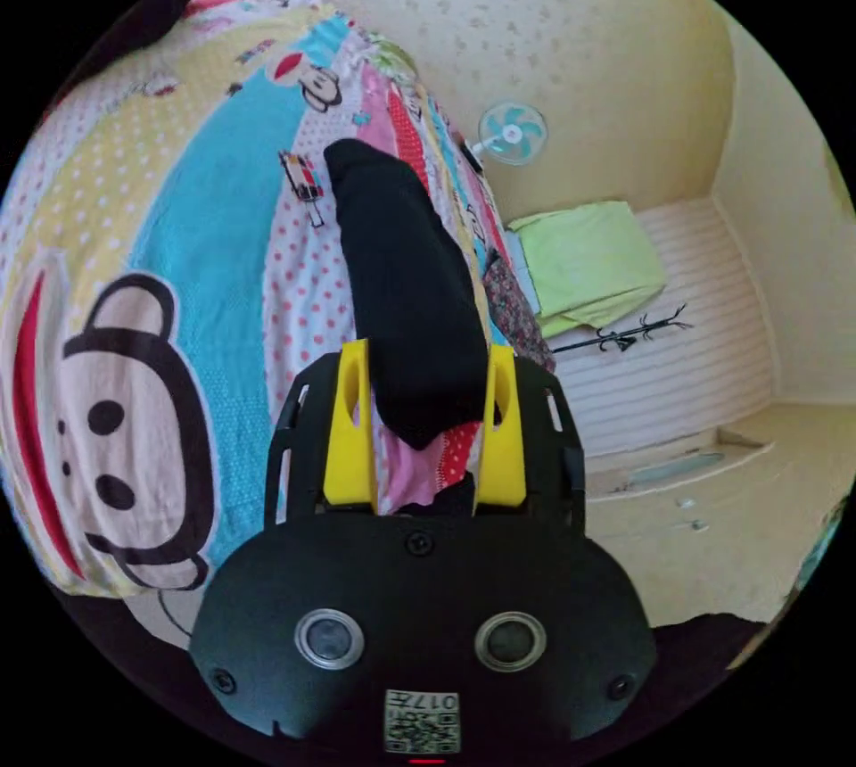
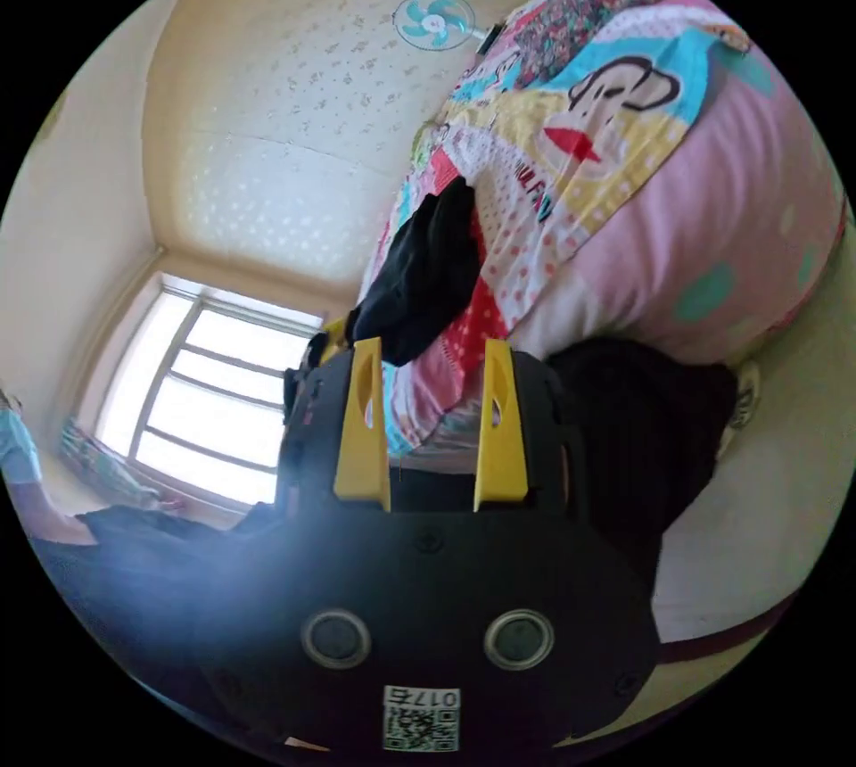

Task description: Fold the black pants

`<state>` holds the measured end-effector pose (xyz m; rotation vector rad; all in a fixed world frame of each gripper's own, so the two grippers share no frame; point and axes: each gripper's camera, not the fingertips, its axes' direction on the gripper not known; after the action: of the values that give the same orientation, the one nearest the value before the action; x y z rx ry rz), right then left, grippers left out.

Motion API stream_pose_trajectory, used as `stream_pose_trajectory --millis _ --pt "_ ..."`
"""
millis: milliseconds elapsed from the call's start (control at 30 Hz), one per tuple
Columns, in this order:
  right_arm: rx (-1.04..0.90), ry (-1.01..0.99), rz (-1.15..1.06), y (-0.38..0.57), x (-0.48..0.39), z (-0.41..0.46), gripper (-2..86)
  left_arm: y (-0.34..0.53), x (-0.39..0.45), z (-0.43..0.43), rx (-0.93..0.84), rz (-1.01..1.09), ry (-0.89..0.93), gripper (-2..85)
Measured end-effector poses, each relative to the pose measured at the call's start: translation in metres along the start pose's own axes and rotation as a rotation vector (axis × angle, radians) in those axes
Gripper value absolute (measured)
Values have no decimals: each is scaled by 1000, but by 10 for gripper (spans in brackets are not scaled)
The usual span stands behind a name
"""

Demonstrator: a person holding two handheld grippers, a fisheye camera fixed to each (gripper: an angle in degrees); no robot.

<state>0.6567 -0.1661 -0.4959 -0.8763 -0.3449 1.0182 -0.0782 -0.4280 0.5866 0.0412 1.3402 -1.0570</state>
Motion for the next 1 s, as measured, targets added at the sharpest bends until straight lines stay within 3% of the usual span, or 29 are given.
stream_pose_trajectory --millis 100,333,500,567,633,700,867,1000 --pt "-15 -165 86 -10 11 8 191 3 -18 21 -16 -111 12 129" --pt "-107 -359 349 -29 44 60 245 36 24 19 -187 12 -3 65" --pt "-125 -646 305 -38 48 87 157 119 86 -8 -228 135 9 64" --pt "-141 -612 147 -48 26 77 132 136 105 -27 -183 217 -9 65" --pt "-139 -499 -144 -77 -15 57 118 140 121 -38 -175 310 15 73" --pt "-130 -462 -265 -108 -32 47 113 133 132 -42 -169 385 11 105" --pt "77 -341 -388 -191 -32 -18 115 108 145 -51 -131 417 -35 133" --pt "233 -15 -296 -235 32 -103 154 99 118 -63 -101 352 -107 156"
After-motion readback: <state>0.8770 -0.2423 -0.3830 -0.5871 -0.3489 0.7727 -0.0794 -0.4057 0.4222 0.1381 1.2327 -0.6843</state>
